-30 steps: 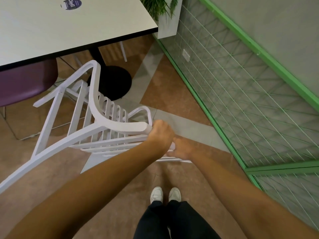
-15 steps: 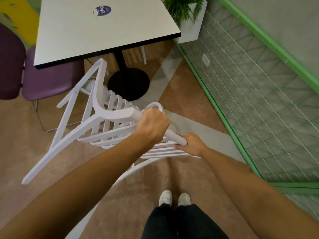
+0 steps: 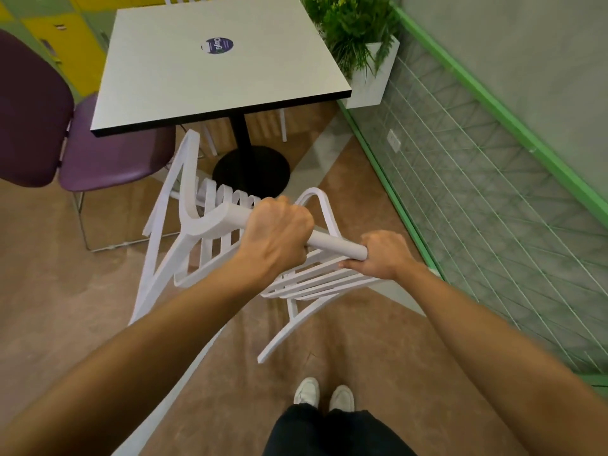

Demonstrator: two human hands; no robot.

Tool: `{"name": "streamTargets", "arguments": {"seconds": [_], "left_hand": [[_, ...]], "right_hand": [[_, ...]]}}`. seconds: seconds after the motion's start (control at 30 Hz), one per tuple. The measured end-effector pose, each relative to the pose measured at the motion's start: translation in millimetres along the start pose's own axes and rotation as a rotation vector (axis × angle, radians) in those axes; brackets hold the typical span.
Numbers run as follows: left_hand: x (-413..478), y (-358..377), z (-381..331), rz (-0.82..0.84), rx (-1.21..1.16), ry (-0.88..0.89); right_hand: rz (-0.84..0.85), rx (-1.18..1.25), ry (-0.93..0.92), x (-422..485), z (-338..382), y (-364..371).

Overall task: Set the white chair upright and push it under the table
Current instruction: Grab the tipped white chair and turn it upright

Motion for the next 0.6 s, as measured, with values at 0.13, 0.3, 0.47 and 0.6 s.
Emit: {"name": "streamTargets", "arguments": {"seconds": [0.13, 0.3, 0.47, 0.6], "left_hand": [[-16, -2, 4, -0.019, -0.011, -0.076], [-31, 1, 9, -0.002, -0.022, -0.116], [-47, 12, 16, -0.034, -0.06, -0.122], [-67, 30, 34, 0.021, -0.079, -0.175]], "right_hand": [[-0.049, -0.109, -0.067, -6, 5, -16], [-0.054, -0.17, -0.115, -10, 14, -22], [-0.045, -0.222, -0.163, -13, 28, -19], [-0.064, -0.251, -0.233, -14, 51, -16]]}}
Point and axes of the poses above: each hand's wrist, its own x-axis towards the middle knuckle, its own y-axis out of the palm, z = x × y, the point moved 5 cm from there along x, towards the middle knuckle, and after that the axes turned 1 degree about x, right-handed, at the moved point
